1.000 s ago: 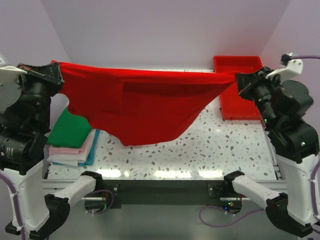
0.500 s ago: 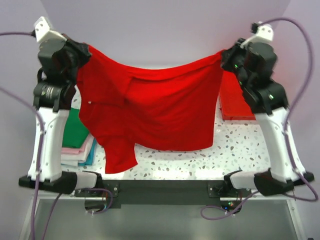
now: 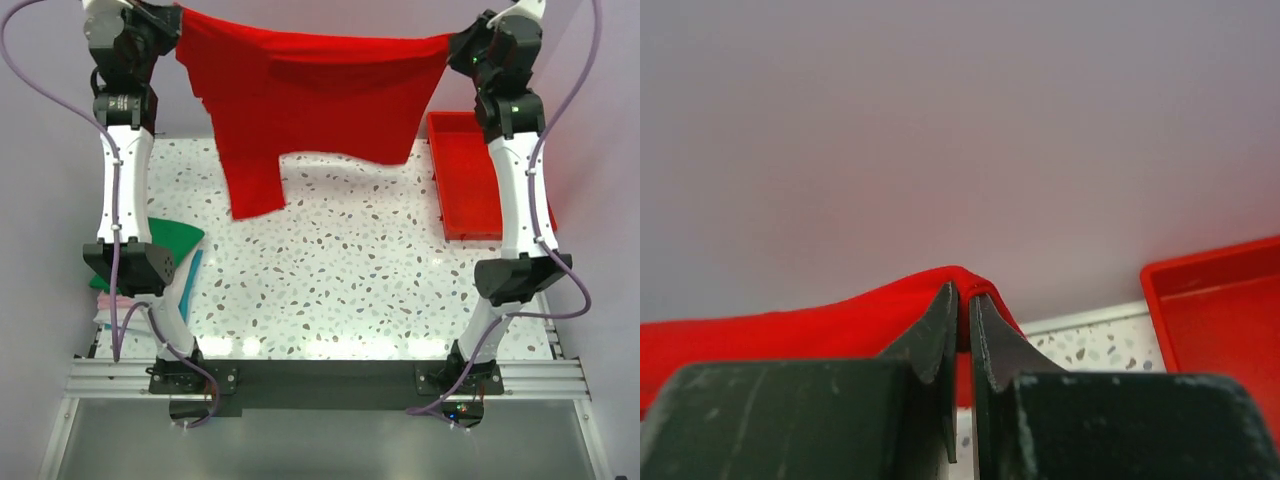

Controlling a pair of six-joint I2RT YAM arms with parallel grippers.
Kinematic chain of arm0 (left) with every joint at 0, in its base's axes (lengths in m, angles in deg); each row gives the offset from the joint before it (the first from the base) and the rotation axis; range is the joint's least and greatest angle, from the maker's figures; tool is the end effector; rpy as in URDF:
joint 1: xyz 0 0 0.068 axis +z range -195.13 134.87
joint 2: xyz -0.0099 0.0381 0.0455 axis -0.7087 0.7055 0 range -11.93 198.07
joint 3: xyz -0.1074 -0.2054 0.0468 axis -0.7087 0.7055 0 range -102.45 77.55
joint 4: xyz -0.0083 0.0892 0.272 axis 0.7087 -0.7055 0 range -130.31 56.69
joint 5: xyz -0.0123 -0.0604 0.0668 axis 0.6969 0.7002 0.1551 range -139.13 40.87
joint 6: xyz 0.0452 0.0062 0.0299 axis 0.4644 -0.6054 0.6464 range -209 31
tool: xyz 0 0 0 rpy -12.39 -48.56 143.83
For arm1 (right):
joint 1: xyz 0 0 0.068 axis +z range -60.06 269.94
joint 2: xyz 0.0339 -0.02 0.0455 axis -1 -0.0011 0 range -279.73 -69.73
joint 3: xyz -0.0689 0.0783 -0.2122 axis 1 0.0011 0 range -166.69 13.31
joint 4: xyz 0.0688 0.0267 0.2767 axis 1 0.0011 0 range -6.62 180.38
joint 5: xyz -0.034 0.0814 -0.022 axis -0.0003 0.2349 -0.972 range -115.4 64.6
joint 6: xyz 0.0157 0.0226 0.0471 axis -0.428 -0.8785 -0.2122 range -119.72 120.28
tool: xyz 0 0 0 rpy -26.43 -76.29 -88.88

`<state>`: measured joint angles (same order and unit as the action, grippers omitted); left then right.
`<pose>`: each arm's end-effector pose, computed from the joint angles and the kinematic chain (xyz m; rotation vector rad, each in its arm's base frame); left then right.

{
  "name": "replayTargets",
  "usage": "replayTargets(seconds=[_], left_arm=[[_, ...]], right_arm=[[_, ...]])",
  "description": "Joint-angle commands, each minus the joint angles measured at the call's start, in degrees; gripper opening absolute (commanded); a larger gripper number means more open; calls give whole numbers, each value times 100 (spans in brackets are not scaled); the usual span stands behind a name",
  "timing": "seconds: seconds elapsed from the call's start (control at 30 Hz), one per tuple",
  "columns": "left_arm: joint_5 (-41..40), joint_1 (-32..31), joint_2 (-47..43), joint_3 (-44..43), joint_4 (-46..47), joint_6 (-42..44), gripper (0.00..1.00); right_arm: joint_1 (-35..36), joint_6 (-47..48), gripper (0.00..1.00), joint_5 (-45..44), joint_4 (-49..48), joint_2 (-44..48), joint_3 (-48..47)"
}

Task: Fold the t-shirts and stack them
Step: Flatten the tshirt out

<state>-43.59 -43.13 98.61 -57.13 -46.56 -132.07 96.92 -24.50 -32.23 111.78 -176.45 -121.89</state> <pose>0.4308 0.0115 0.5120 -0.4644 1.3353 -0.6633 0.4029 0.0450 0.5125 0.3370 1.5434 0.3416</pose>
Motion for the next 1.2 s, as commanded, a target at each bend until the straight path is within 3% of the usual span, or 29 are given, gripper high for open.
replayTargets(seconds=[0.0,0.17,0.4,0.6,0.67,0.9,1.03,1.17], left_arm=[[500,362,-621,169,1423,-316,0],[650,442,-1200,1766,1720,-263,0],[782,433,-2868,5988,2204,-641,0],[448,424,-4083,8692,1477,-870,0],[300,424,-4460,9402,1274,-870,0],[-193,424,-5674,10592,-97,-764,0],[-246,415,-6237,10865,-686,-817,0],[-238,424,-6440,10796,-670,-852,0]], right_arm=[[-153,-124,0,121,-844,511,96],[-382,-413,0,322,-1328,1160,2091],[-417,-756,0,647,-1522,2013,4956],[-417,-1011,0,666,-1575,2848,7749],[-426,-1021,0,831,-1540,2981,8209],[-417,-994,0,885,-1250,3990,9958],[-417,-959,0,868,-855,4807,10320],[-417,-872,0,771,-766,4889,10224]])
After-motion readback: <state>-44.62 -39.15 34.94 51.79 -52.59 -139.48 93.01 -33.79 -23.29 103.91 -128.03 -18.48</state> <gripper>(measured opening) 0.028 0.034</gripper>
